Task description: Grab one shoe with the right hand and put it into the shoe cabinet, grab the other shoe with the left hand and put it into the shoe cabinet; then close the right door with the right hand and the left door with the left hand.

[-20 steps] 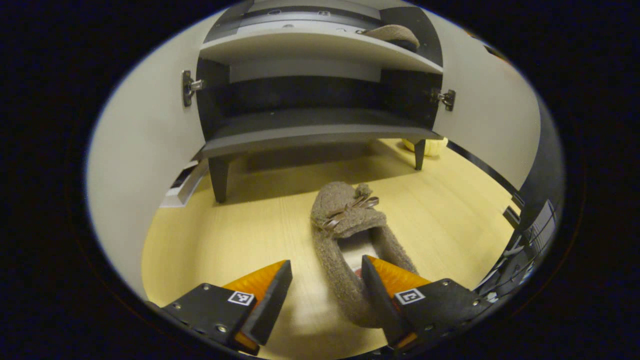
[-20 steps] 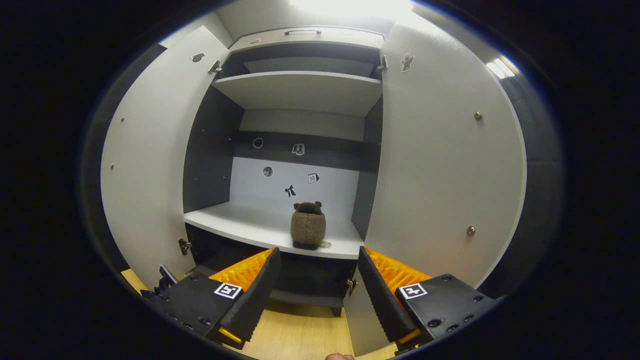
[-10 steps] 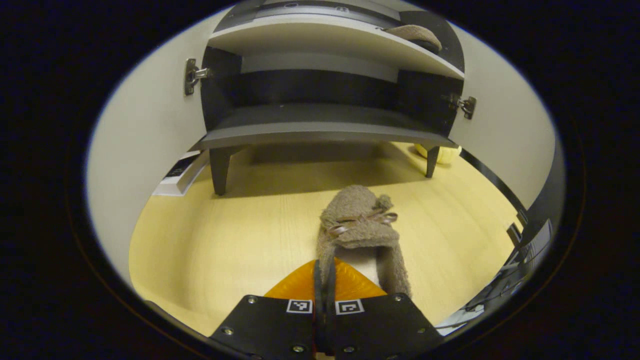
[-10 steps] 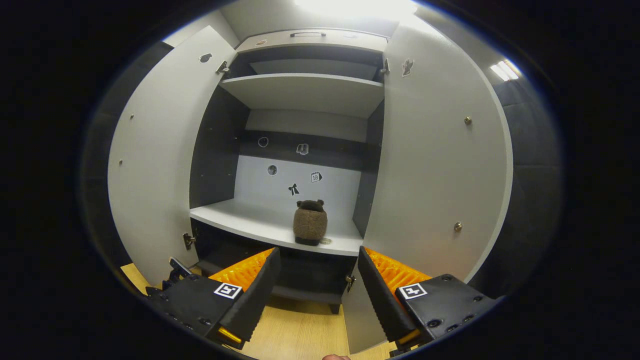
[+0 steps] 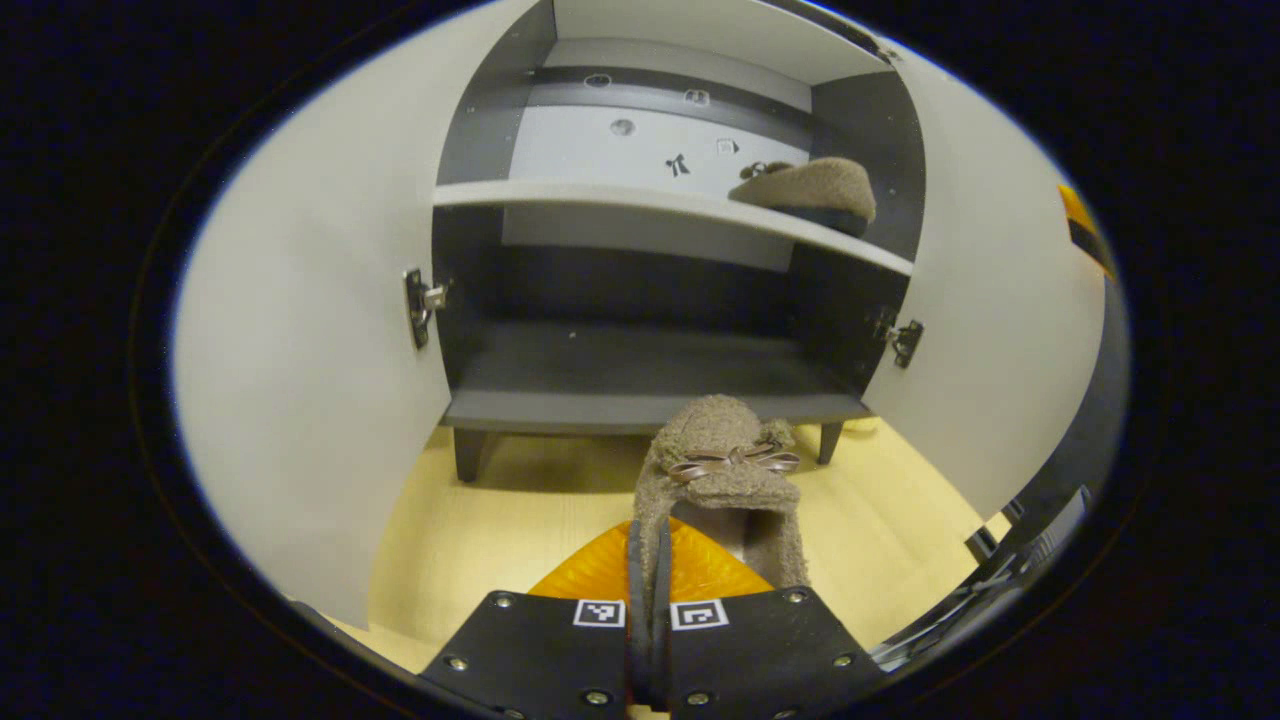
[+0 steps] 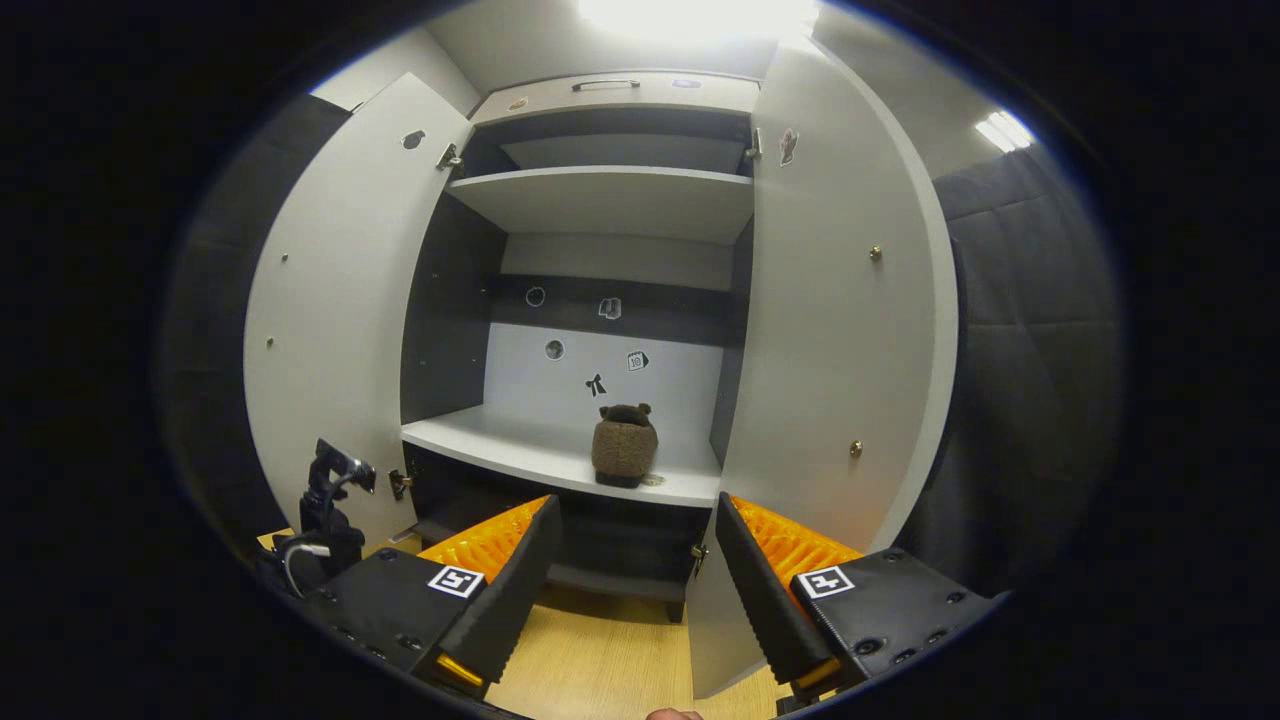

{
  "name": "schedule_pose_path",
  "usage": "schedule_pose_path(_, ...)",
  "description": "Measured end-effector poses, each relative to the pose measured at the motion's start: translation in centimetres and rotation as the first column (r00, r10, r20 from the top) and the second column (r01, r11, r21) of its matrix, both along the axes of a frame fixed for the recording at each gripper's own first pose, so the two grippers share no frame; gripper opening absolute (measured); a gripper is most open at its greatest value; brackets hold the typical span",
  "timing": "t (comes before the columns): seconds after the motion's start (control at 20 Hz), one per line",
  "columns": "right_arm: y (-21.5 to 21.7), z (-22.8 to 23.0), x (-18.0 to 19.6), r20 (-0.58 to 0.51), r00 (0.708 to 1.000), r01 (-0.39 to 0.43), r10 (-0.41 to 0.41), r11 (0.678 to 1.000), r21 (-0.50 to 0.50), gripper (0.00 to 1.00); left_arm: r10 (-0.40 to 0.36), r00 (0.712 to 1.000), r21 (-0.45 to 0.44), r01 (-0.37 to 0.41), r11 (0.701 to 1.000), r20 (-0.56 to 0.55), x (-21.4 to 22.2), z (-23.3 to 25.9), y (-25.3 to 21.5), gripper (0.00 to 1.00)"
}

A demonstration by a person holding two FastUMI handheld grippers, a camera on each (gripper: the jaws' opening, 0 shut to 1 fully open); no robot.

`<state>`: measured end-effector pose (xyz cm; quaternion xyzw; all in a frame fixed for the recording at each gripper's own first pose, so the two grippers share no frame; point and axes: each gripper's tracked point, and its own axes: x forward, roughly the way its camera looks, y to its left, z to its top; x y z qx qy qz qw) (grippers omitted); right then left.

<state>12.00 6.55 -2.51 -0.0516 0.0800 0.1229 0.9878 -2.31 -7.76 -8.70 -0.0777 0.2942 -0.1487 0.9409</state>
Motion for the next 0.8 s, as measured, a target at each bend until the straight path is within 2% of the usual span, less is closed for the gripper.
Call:
schedule_pose_path(0.35,-1.8,0.1,-1.5,-0.014,1.0,-0.004,0.005,0.998,0.058,0.98,0.072,0.983,-0.041,-0.065,0.997,0.169,2.0,10.2,1.5,0.02)
schedule_pose_path(0.4,-2.1,0.3,-1.7,-0.012,1.0,-0.001,0.002,0.998,0.062,0.98,0.079,0.978,-0.055,-0.07,0.996,0.192,2.3,11.9,1.2,0.04)
schedule_pose_path(0.45,-2.3,0.5,-1.9,-0.009,1.0,0.003,-0.003,0.998,0.066,0.98,0.087,0.972,-0.063,-0.075,0.995,0.216,2.6,13.5,1.2,0.01)
schedule_pose_path(0.6,-3.2,0.6,-2.6,-0.005,1.0,0.024,-0.024,0.997,0.072,0.97,0.125,0.946,-0.097,-0.1,0.99,0.3,4.1,18.0,1.3,0.01)
schedule_pose_path(0.8,-4.3,1.0,-3.4,-0.006,0.998,0.056,-0.056,0.995,0.088,0.98,0.156,0.924,-0.12,-0.121,0.985,0.348,7.9,21.4,2.0,0.01)
